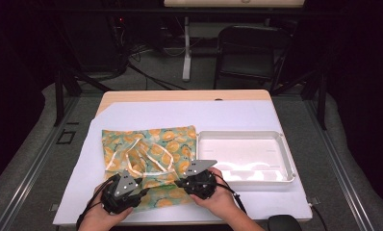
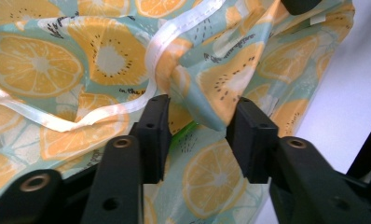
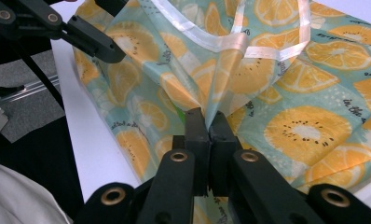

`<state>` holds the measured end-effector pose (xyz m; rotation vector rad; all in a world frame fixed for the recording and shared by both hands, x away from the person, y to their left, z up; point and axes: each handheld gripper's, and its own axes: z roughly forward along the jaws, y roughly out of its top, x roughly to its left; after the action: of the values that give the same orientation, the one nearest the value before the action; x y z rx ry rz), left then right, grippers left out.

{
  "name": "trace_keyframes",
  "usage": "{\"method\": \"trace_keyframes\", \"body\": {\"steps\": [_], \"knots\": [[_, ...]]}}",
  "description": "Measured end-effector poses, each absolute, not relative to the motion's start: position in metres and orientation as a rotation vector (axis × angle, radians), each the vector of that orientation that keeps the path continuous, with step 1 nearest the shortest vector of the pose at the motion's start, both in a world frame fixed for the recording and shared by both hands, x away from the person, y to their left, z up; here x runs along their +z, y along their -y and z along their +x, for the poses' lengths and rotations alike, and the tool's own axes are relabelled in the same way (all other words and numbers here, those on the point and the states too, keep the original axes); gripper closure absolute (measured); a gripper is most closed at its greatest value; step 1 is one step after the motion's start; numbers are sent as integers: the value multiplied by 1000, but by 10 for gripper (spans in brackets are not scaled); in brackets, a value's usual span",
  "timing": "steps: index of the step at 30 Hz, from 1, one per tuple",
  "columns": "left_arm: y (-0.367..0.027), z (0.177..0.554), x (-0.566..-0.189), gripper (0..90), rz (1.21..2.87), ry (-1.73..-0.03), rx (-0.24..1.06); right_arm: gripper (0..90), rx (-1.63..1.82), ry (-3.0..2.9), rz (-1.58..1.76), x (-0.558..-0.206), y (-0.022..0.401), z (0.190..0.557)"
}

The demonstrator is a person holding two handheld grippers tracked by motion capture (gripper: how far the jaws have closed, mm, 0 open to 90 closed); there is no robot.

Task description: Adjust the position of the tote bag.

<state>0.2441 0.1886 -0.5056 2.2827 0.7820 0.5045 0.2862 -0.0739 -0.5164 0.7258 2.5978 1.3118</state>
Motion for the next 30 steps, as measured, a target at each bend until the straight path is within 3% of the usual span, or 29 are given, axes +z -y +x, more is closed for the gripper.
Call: {"method": "trace_keyframes", "body": {"steps": [16, 21, 25, 30], "knots": [[-187, 243, -504, 880, 2298, -762, 496, 876, 1300, -2611, 711, -519, 71, 285], [-188, 243, -503, 896, 2298, -772, 488, 864, 1297, -2611, 710, -520, 71, 285], [-189, 243, -503, 900, 2285, -792, 479, 808, 1305, -2607, 709, -520, 71, 284], [-192, 245, -501, 900, 2271, -811, 488, 621, 1357, -2585, 725, -517, 78, 282]]}}
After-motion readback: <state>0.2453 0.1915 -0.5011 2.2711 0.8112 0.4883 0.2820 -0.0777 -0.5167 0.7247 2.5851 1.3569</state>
